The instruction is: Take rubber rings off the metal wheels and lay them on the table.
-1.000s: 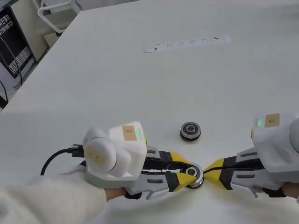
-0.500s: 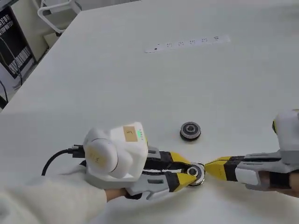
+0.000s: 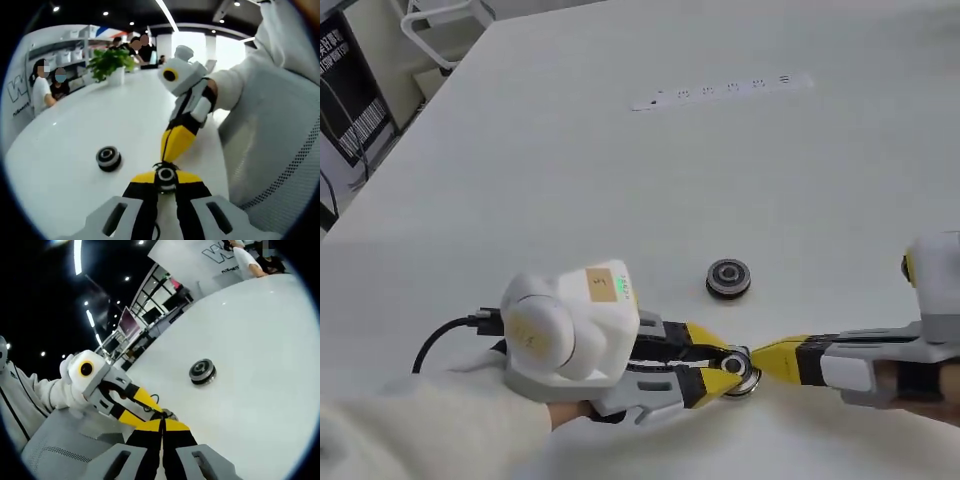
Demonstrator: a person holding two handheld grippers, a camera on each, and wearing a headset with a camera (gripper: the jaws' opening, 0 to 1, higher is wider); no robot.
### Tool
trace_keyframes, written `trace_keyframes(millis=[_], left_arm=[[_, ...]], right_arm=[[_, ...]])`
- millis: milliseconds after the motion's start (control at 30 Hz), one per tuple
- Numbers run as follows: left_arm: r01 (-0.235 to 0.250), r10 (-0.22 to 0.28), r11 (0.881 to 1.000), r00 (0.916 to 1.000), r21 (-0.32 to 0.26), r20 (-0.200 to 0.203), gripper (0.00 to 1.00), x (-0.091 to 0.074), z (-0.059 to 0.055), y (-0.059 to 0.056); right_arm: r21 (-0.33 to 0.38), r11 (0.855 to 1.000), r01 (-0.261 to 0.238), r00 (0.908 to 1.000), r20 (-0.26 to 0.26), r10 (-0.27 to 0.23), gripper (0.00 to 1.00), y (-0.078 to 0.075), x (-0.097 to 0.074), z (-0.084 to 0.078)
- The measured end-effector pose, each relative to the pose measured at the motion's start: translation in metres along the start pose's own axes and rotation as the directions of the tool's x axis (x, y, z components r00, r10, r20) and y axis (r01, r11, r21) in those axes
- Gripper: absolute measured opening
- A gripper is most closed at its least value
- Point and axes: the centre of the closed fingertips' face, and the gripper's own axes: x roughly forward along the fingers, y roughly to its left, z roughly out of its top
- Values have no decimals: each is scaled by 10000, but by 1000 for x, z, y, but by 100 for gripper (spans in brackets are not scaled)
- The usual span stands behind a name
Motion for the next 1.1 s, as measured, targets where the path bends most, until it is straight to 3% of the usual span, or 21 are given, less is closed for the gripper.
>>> trace_keyframes(millis=[567, 667, 700, 733, 867, 1100], left_arm=[[-14, 14, 10000, 10000, 40, 11, 13, 0, -1, 0], [-21, 21, 10000, 10000, 26, 30, 13, 1, 0, 0], [-16, 16, 10000, 10000, 49, 36, 13, 2, 0, -1], [-10, 10, 10000, 10000, 53, 43, 13, 3, 1, -2], [-22, 22, 10000, 10000, 66, 25, 13, 2, 1, -2], [-77, 77, 10000, 10000, -31, -17, 13, 3, 1, -2]], right_arm=[[-101, 9994, -329, 9994, 93, 330, 0, 8, 5, 0], [176, 9970, -755, 9967, 326, 749, 0, 15, 6, 3], [-1, 9977, -677, 9971, 360, 677, 0, 16, 8, 4], [-612, 9972, -428, 9991, 45, 432, 0, 12, 9, 1], [-244, 9985, -490, 9983, 290, 497, 0, 10, 7, 4], [-493, 9988, -78, 9998, 195, 88, 0, 5, 6, 3]])
